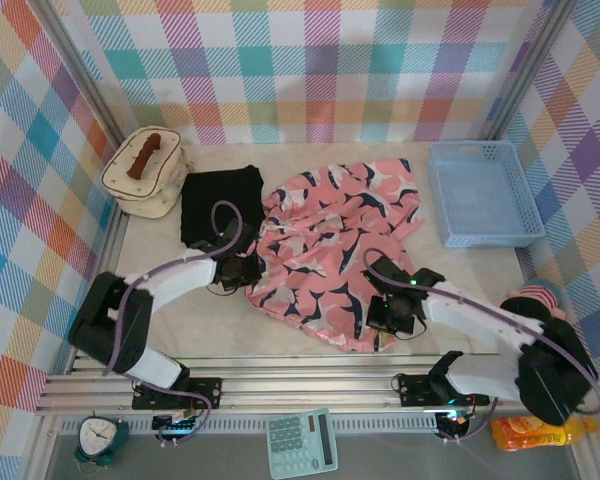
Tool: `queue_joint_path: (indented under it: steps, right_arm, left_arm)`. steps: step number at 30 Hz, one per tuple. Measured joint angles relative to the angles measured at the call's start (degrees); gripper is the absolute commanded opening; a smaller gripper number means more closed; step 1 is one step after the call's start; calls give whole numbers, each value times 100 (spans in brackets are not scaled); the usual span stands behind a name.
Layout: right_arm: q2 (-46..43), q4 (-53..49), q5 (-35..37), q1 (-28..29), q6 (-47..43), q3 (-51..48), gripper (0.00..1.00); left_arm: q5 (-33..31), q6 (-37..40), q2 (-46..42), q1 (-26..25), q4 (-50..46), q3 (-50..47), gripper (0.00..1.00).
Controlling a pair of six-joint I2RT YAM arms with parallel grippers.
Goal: Fold and stack the mixed laundry pile
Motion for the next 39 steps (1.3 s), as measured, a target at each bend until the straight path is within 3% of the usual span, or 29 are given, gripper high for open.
queue_joint_path:
  steps: [6, 10, 17, 20, 22, 23, 24, 25, 26, 27, 29, 31, 33, 35, 39]
  right_arm:
    - [-901, -846, 317, -138, -59, 817, 0]
    - [-780, -710, 439, -793, -538, 1641, 0]
    - [-109, 678, 450, -2345, -1397, 2426, 0]
    - [686, 1373, 308, -2796, -1602, 2883, 1]
    - [1517, 1781, 243, -2975, -1801, 3497, 7]
    - [2011, 1961, 216, -3021, -1923, 3899, 15]
    - [2577, 2092, 179, -3060, -2057, 4424, 34]
    - [3115, 2190, 136, -3106, -2166, 4977, 60]
    - [3663, 2288, 87, -3154, -2275, 5560, 75]
    - [4319, 2247, 20, -3189, -2374, 6352, 84]
    - [5488, 2055, -83, -3270, -2483, 7910, 98]
    - [6526, 1720, -153, -3373, -2538, 9348, 99]
    - [7001, 1381, -201, -3467, -2594, 9886, 99]
    - [6944, 1202, -251, -3526, -2647, 9543, 99]
    - [5941, 1416, -291, -3598, -2752, 7477, 99]
  left_arm:
    - [61, -313, -1132, -153, -450, -2, 0]
    - [-160, -339, -1115, -142, -529, 601, 0]
    - [-466, -247, 48, 125, -168, 2306, 0]
    - [-490, -229, 793, 391, -44, 2798, 1]
    - [-490, -234, 1349, 551, -24, 3110, 3]
    - [-470, -243, 1663, 636, -35, 3287, 7]
    - [-439, -271, 1969, 710, -55, 3477, 21]
    - [-422, -275, 2218, 761, -63, 3635, 46]
    - [-378, -308, 2509, 820, -109, 3862, 85]
    - [-326, -348, 2815, 870, -179, 4148, 100]
    - [-240, -369, 3379, 942, -463, 4859, 100]
    - [-138, -367, 3816, 973, -673, 5547, 100]
    - [-61, -365, 3978, 973, -761, 5930, 100]
    - [-35, -358, 3932, 977, -833, 6008, 100]
    - [76, -313, 3692, 977, -813, 5858, 100]
